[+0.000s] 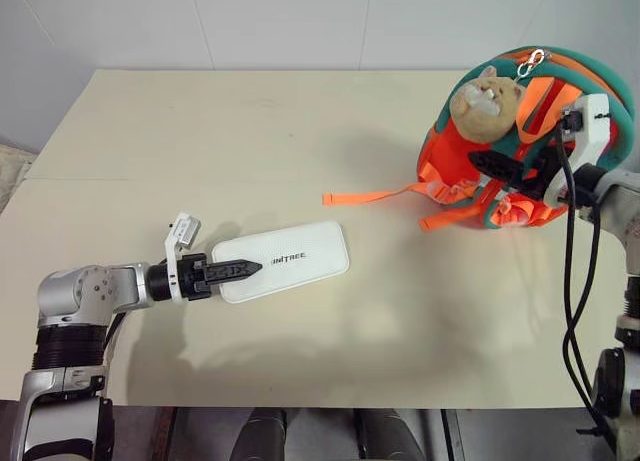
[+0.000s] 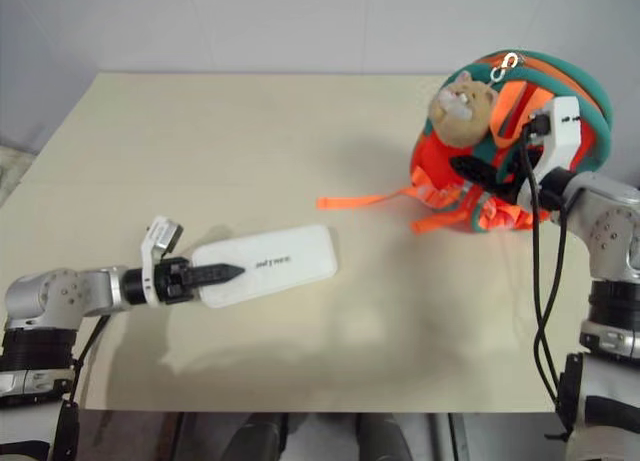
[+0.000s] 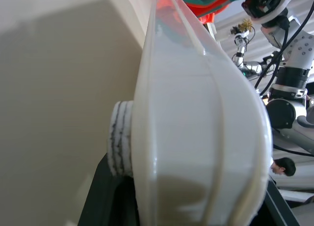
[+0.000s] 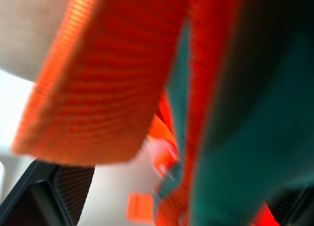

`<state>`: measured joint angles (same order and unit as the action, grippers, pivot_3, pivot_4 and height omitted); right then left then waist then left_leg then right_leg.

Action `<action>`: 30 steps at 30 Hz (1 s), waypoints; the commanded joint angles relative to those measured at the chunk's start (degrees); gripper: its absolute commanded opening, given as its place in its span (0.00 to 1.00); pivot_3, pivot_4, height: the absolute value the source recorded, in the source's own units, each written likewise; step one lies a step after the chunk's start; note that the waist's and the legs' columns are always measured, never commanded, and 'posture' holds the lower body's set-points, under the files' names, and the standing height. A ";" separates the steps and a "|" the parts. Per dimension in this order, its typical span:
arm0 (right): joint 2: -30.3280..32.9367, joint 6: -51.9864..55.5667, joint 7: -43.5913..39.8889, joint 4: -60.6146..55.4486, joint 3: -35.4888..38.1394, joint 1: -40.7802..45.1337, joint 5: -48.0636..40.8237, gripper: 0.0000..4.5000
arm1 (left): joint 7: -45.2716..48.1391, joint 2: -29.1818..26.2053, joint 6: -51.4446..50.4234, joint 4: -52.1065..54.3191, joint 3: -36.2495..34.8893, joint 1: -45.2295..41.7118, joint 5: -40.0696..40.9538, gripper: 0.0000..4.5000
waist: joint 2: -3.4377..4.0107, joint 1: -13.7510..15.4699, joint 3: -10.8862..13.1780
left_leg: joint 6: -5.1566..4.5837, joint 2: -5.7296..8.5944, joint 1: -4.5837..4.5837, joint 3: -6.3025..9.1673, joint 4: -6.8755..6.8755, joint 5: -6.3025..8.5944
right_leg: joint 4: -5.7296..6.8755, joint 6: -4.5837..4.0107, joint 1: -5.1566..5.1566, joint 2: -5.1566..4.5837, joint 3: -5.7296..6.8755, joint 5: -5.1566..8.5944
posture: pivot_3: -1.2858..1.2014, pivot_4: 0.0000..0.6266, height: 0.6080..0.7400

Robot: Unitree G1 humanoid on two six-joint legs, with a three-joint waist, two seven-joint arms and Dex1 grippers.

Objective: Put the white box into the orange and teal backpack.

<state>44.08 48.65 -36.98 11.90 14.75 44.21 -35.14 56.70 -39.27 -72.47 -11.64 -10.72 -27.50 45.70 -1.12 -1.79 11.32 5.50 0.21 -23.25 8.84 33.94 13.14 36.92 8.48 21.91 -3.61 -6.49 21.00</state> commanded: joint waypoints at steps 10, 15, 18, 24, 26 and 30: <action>-7.82 -5.48 -5.12 -0.42 0.69 0.99 -2.20 0.49 | -2.65 -1.20 3.68 0.58 -4.64 1.14 0.30 0.29 | 0.00 -1.22 0.00 | -0.01 0.01 0.04 0.03 0.15 -0.06 | 0.35 0.00 0.01 0.01 -0.01 0.00 | 0.52 0.24 1.00; -9.48 -2.48 -8.45 -2.99 1.47 1.37 -7.14 0.17 | -1.92 -3.69 5.96 -1.40 -5.98 0.36 0.16 0.29 | 0.01 -1.73 0.00 | -0.01 -0.02 0.06 0.03 0.14 -0.07 | 0.46 0.00 0.09 0.07 -0.03 0.00 | 0.52 0.24 1.00; -10.56 1.34 -10.12 -7.49 2.61 2.49 -13.31 0.00 | -2.15 -5.38 7.49 -2.94 -7.73 -0.08 -0.03 0.29 | 0.02 -1.82 0.01 | 0.00 -0.02 0.05 0.02 0.11 -0.07 | 0.49 -0.01 0.15 0.07 -0.06 0.00 | 0.52 0.24 1.00; -12.01 7.62 -8.56 -14.98 1.62 3.54 -20.16 0.00 | -3.96 -5.77 8.16 -3.21 -10.16 0.21 0.24 0.29 | 0.04 -1.55 0.02 | 0.01 -0.03 -0.09 0.01 0.04 -0.07 | 0.49 -0.02 0.35 0.04 -0.06 0.01 | 0.52 0.24 1.00; -13.07 9.94 -7.85 -17.75 1.96 4.10 -23.80 0.00 | -4.29 -5.48 7.88 -2.23 -10.39 1.01 0.60 0.29 | 0.04 -1.58 0.02 | 0.02 -0.04 -0.19 0.00 0.04 -0.08 | 0.54 -0.02 0.48 0.04 -0.06 0.01 | 0.52 0.24 1.00; -12.83 17.36 -6.13 -23.37 2.00 5.03 -33.49 0.00 | -5.46 -4.76 7.32 -0.53 -11.04 1.97 1.16 0.29 | 0.05 -1.53 0.03 | 0.06 -0.06 -0.28 0.00 0.00 -0.10 | 0.58 -0.05 0.62 0.03 -0.05 0.02 | 0.52 0.24 1.00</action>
<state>30.81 64.28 -43.00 -6.92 15.75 46.77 -62.79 51.51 -43.80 -65.07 -14.10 -20.05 -25.80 45.77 -1.07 -3.33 11.35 5.55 0.14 -23.55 8.83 33.94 13.04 37.50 8.43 22.54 -3.59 -6.54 21.02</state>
